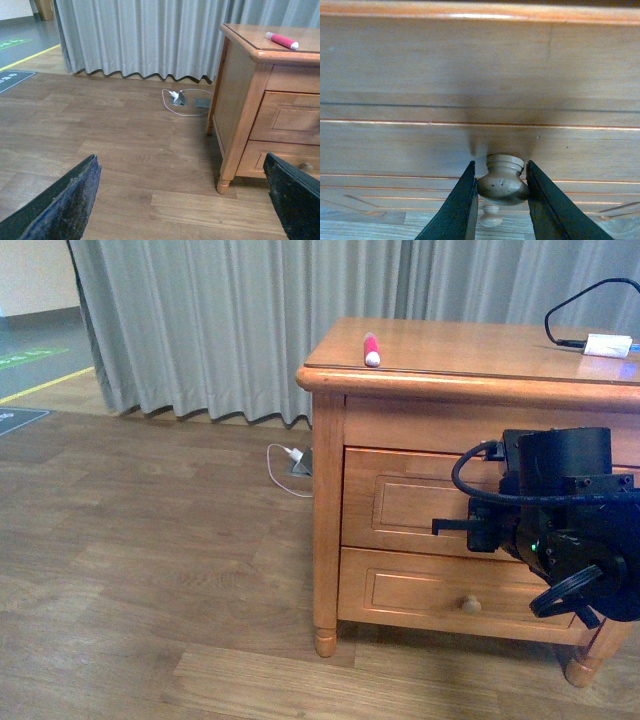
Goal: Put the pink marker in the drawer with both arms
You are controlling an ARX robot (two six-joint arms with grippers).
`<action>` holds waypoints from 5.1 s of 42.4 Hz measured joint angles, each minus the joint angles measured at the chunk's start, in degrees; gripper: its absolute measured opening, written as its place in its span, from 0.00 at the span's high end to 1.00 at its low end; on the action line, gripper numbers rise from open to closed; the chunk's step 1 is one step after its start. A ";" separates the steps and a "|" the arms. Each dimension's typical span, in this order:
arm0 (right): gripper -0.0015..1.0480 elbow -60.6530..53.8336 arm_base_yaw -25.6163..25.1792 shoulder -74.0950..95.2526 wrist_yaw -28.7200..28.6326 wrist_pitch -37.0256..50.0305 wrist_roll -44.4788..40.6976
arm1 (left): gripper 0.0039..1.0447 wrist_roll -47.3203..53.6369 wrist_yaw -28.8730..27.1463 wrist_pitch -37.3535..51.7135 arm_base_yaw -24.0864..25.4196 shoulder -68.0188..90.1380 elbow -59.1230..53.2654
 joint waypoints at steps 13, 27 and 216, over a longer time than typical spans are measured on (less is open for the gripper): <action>0.78 -12.98 0.83 -7.96 -1.27 1.97 2.60 | 0.06 0.00 0.00 0.00 0.00 0.00 0.00; 0.78 -32.41 1.62 -22.47 -4.59 0.79 6.88 | 0.06 0.00 0.00 0.00 0.00 0.00 0.00; 0.08 -39.95 -4.42 -102.12 -17.99 -53.09 5.64 | 0.65 -0.07 -13.86 -18.12 -28.15 141.83 133.98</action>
